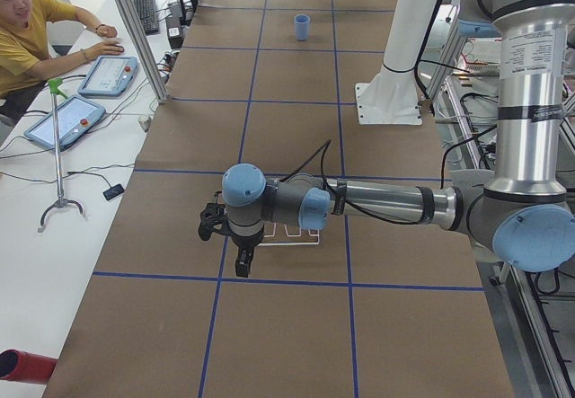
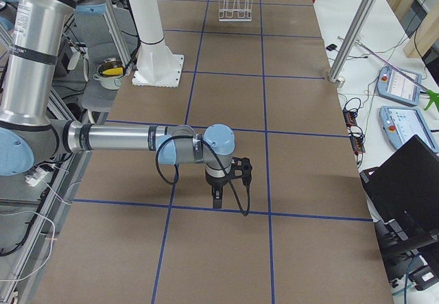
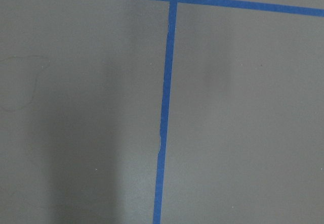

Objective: Hang cup on cup holder

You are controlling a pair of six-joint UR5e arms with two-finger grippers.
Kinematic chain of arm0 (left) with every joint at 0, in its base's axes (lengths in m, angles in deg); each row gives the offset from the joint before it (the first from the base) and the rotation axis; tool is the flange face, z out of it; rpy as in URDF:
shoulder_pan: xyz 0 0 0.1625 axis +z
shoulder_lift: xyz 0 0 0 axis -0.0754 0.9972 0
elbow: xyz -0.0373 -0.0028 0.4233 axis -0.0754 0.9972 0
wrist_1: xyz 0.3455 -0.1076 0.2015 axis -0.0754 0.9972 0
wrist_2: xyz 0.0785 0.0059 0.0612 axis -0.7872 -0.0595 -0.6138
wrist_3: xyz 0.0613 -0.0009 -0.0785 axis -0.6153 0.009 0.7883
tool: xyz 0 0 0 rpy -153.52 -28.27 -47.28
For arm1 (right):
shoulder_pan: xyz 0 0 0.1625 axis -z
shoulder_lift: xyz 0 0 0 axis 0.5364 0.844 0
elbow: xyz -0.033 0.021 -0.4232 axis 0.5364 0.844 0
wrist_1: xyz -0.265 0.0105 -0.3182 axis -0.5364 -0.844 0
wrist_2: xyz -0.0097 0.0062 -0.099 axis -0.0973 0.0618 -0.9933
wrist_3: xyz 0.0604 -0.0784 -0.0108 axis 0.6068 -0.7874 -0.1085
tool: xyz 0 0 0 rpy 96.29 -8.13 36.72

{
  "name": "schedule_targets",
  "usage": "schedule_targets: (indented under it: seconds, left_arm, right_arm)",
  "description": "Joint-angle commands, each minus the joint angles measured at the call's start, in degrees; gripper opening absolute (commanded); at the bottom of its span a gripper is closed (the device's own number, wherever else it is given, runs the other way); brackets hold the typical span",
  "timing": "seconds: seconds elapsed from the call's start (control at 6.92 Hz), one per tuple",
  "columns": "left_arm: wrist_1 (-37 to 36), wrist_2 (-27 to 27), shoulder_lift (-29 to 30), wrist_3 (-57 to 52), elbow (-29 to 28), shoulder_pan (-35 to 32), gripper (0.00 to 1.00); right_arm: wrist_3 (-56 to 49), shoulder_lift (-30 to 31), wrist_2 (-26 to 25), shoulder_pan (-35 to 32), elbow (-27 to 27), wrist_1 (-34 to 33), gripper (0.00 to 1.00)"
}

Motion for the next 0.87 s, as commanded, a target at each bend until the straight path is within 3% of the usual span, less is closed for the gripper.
schedule_targets:
  seconds: [0.0, 0.29, 0.43, 0.58, 0.72]
  left_arm:
    - [0.2, -0.1, 0.2, 0.1, 2.4, 0.0, 0.99]
    - [3.5, -0.1, 1.5, 0.1, 4.0, -0.1, 0.99]
    - [11.0, -2.1, 2.5, 0.3, 3.9, -0.1, 0.99]
    - [13.7, -2.3, 1.9, 0.1, 4.0, -0.3, 0.99]
    - [18.6, -2.3, 1.1, 0.1, 4.4, -0.4, 0.99]
  right_arm:
    - [0.0, -0.1, 0.0, 0.0, -0.2, 0.0, 1.00]
    - [0.7, -2.3, 0.9, 0.1, -0.9, 4.1, 1.00]
    - [0.8, -3.2, 0.9, 0.1, -0.6, 11.2, 1.00]
    - [1.0, -7.3, 3.6, 0.1, 0.9, 15.3, 1.00]
    - [1.6, -8.4, 4.9, 0.1, 1.1, 15.8, 1.00]
